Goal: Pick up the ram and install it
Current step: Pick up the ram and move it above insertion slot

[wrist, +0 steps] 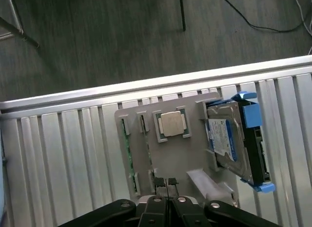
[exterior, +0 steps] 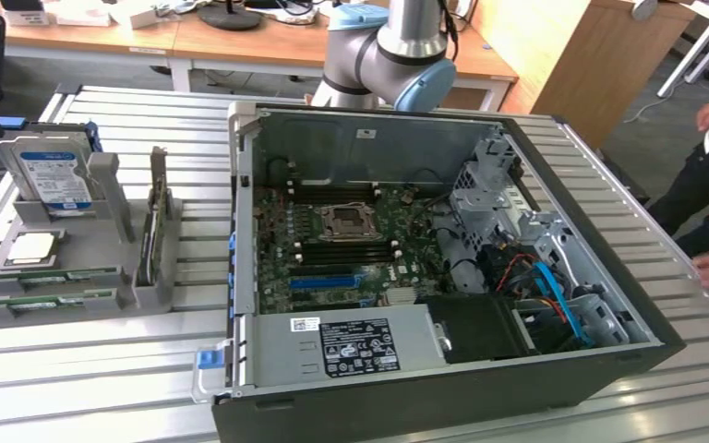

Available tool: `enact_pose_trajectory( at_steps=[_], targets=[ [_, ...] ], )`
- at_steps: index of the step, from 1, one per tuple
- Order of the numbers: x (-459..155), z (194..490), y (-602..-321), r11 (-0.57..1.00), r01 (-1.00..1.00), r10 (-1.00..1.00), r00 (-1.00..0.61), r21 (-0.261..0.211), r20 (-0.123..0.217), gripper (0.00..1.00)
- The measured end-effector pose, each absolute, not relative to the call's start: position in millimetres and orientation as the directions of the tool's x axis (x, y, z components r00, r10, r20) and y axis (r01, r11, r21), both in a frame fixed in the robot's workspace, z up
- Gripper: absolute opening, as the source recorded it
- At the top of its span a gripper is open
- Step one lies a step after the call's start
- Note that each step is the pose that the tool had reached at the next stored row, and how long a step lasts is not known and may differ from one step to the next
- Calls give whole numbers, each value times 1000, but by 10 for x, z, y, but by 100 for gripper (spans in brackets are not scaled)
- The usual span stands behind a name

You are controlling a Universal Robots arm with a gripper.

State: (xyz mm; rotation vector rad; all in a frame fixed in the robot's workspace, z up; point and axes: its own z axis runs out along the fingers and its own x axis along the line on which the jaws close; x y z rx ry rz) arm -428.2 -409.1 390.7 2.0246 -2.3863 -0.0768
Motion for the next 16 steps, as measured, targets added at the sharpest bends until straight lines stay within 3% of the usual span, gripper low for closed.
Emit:
enact_pose_trajectory(
  at_steps=[8,16],
  targets=[
    [-4282,3901,-4091,41,-998,-999,-42,45,-23,11],
    [-4282,3901,-4091,20,-999,-1000,-21,45,-23,11]
  ],
)
